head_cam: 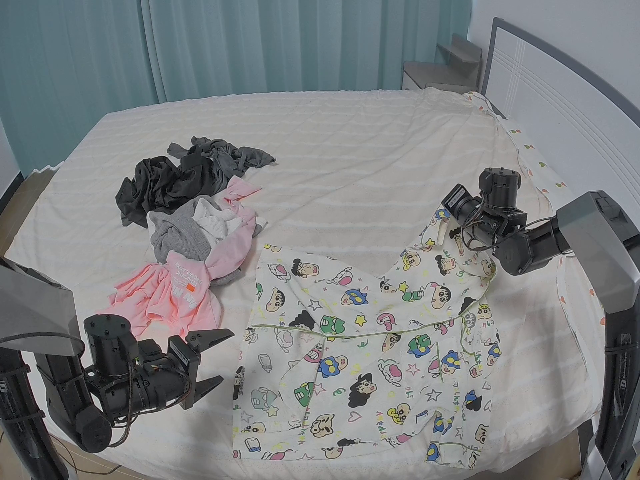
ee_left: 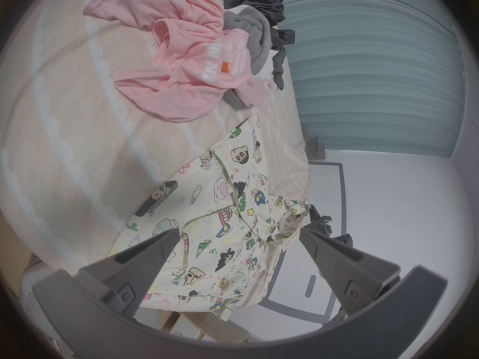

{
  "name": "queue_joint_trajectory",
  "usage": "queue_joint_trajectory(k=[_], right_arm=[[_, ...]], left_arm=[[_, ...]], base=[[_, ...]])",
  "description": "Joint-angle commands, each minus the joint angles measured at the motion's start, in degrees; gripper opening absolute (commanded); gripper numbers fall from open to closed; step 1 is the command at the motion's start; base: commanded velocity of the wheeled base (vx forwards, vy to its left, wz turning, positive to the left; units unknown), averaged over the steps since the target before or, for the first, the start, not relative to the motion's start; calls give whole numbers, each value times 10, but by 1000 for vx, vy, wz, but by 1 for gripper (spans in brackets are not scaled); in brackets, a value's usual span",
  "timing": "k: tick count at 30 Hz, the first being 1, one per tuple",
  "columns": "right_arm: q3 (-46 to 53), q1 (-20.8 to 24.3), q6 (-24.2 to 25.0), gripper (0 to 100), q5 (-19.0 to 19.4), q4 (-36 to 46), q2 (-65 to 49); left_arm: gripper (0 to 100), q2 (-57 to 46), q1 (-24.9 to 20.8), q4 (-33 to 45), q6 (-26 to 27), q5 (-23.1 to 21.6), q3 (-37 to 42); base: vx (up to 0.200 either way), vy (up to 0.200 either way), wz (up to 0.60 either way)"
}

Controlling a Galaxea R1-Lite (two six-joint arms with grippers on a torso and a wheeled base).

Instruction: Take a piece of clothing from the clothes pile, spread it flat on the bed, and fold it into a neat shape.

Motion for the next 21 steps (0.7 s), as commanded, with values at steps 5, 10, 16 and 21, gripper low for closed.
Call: queue_joint_trajectory(k=[5,10,16,21], right_arm=[[-97,-24,0,0,-8,45,42],[-107,-31,-1,0,-21,46,45],[-124,-38,1,0,-24,46,52],[-150,-47,-1,0,-45,47,53]], left_arm=[[100,2,0,-10,0,0,0],[100,3,0,-10,0,0,0],[100,2,0,-10,0,1,1],[100,2,0,-10,0,2,1]], base=[[0,0,0],[0,0,0],[0,0,0],[0,0,0]])
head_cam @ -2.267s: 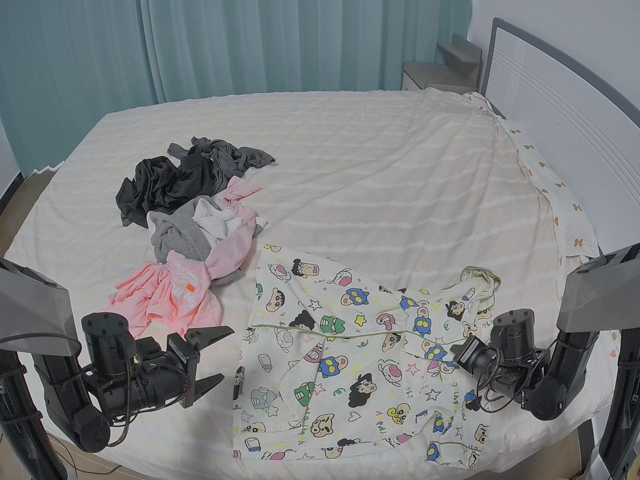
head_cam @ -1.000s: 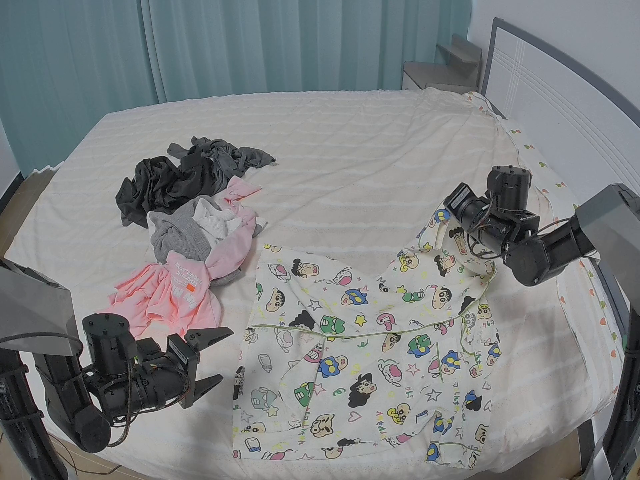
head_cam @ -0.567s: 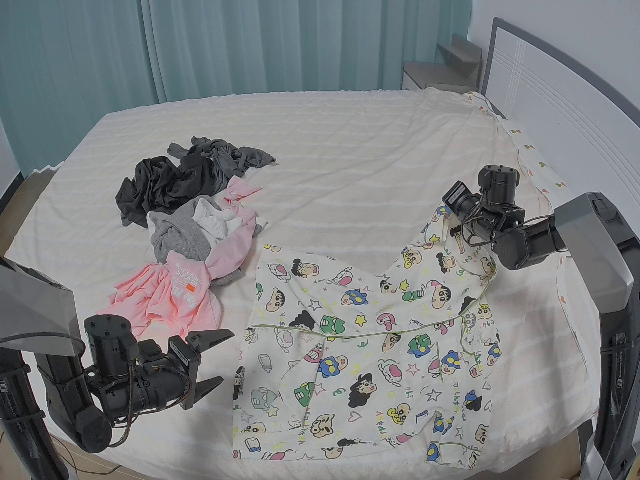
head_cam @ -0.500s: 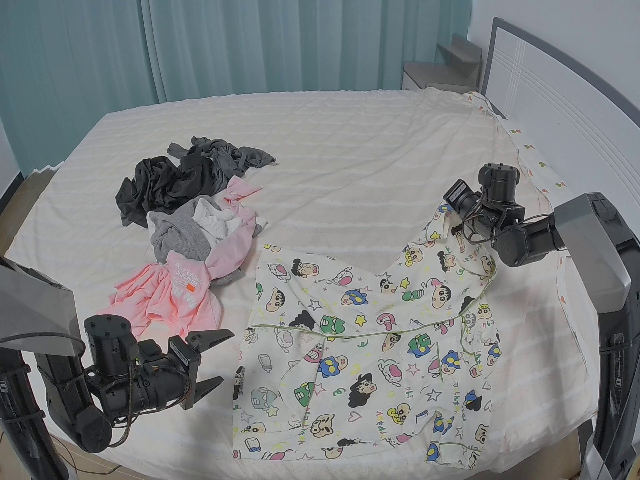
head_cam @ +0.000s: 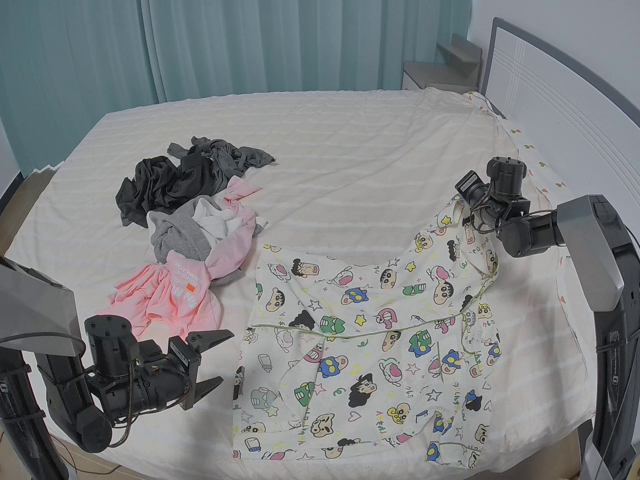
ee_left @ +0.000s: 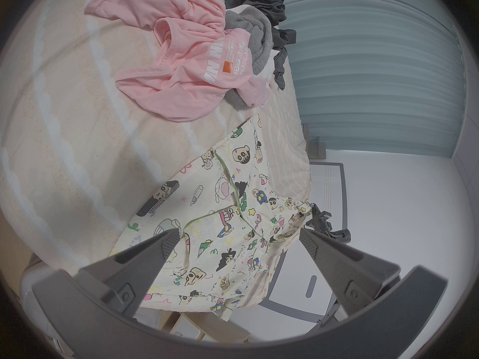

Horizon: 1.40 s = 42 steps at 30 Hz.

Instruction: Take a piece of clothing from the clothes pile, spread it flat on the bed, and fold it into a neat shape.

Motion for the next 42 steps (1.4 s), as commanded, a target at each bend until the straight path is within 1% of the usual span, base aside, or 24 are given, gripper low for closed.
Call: queue_joint_trajectory(k=[1,16,17,19,24,28,34,37,39,42], right_arm=[[-19,-7,0,0,-5,0,1],[-30,-10,-1,0,-7,16,6],[-30,-11,-3,100,-6,21,8],[-29,-12,-5,100,2,25,13],[-28,-14,-4,100,1,25,19],[-19,-16,-3,100,-1,26,3],[85,5,-4,100,11,24,-56],[137,3,-11,100,13,22,-79],[183,-7,-27,100,28,18,-100],[242,-20,-36,100,60,16,-132]], left_arm=[[100,0,0,-10,0,0,0],[100,1,0,-10,0,0,0],[100,1,0,-10,0,1,0],[100,1,0,-10,0,1,-1],[100,1,0,-10,0,0,0],[100,1,-1,-10,0,0,0],[100,1,-1,-10,0,0,0],[100,1,-1,-10,1,0,0],[100,1,-2,-10,1,0,0],[100,1,-4,-10,1,0,0]], base=[[0,0,0],[0,0,0],[0,0,0],[0,0,0],[0,0,0],[0,0,0],[0,0,0],[0,0,0],[0,0,0],[0,0,0]])
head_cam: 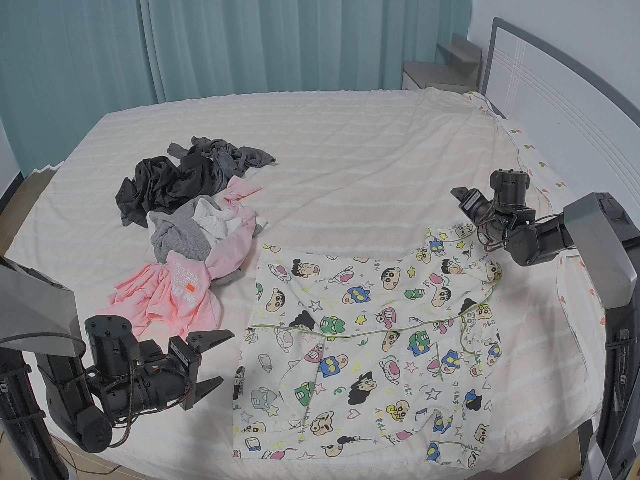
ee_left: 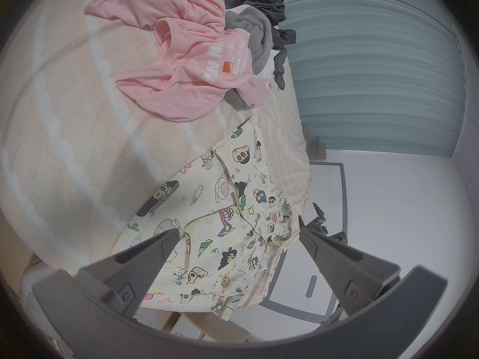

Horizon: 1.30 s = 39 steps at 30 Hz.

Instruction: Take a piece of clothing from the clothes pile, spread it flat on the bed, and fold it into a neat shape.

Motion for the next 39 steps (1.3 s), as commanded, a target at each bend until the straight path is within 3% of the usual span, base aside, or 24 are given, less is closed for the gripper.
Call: queue_joint_trajectory(k=[1,10,17,19,23,28,34,35,39], right_arm=[[114,-18,-24,100,46,-6,-86],[133,-32,-88,100,65,-35,-61],[47,-27,-119,100,63,-19,19],[-2,-26,-138,100,59,25,43],[-31,-22,-143,100,56,54,58],[-74,-21,-155,100,19,75,95],[-87,-21,-156,100,14,77,103],[-91,-22,-156,0,13,79,102],[-95,-27,-170,0,5,80,103]], left_arm=[[100,1,-4,-10,0,-1,0],[100,2,-4,-10,0,-2,0],[100,-2,-10,-10,2,-1,1],[100,-4,-14,-10,2,-1,2],[100,-4,-16,-10,3,0,2],[100,-3,-16,-10,2,0,1],[100,-3,-16,-10,3,0,1],[100,-3,-16,-10,3,0,0],[100,-3,-16,-10,3,0,0]], base=[[0,0,0],[0,0,0],[0,0,0],[0,0,0],[0,0,0],[0,0,0],[0,0,0],[0,0,0],[0,0,0]])
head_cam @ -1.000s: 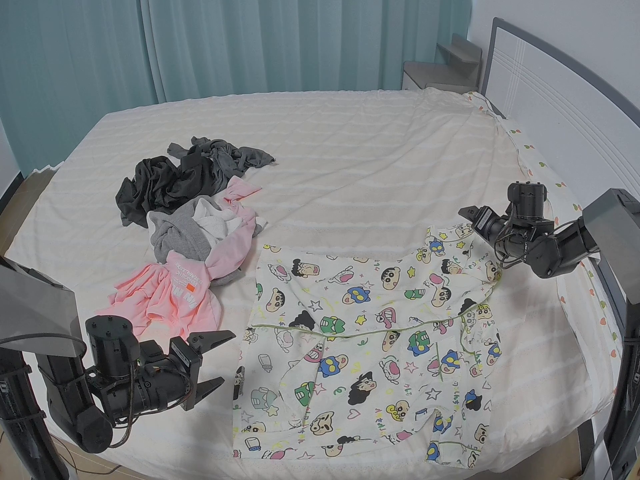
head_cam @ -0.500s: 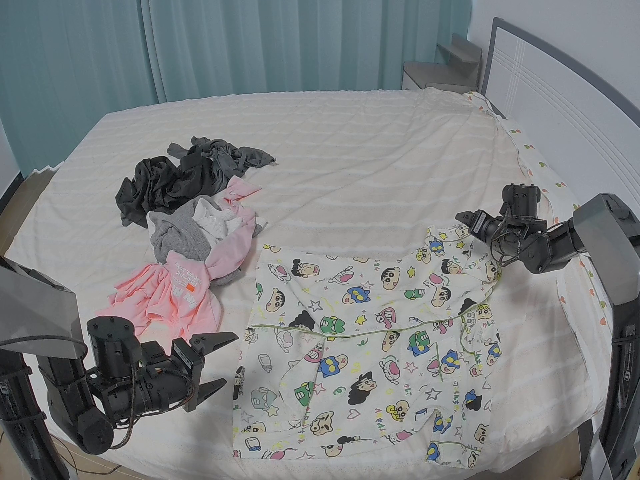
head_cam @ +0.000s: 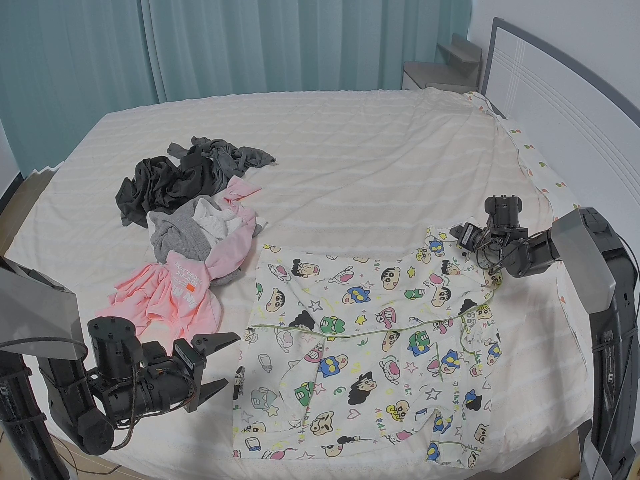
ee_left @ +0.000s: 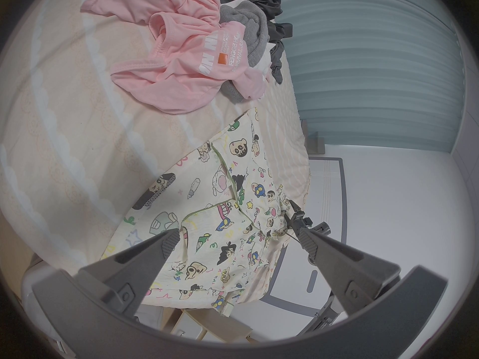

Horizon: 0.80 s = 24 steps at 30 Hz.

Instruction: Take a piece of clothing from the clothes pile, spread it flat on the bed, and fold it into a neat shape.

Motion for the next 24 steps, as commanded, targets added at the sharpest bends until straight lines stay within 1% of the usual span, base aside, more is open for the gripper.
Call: queue_joint_trajectory(k=[1,2,4,9,13,17,24], right_arm=[[-6,-5,-15,0,-9,-1,6],[-5,-5,-16,0,-10,-1,6],[-8,-6,-20,0,-28,-1,-1],[-10,-6,-23,0,-30,-10,-16],[-26,-10,-23,0,-31,-36,-23],[-55,-19,-24,0,-48,-40,-19],[-79,-27,-23,0,-52,-58,-8]], left_arm=[[100,-1,0,-10,-1,0,-1],[100,-1,0,-10,0,0,-1],[100,-1,0,-10,0,0,-1],[100,-1,0,-10,-1,0,-1],[100,-1,1,-10,-1,1,-1],[100,-1,1,-10,-1,1,-1],[100,-1,2,-10,-1,1,-1]], base=[[0,0,0],[0,0,0],[0,0,0],[0,0,0],[0,0,0],[0,0,0],[0,0,0]])
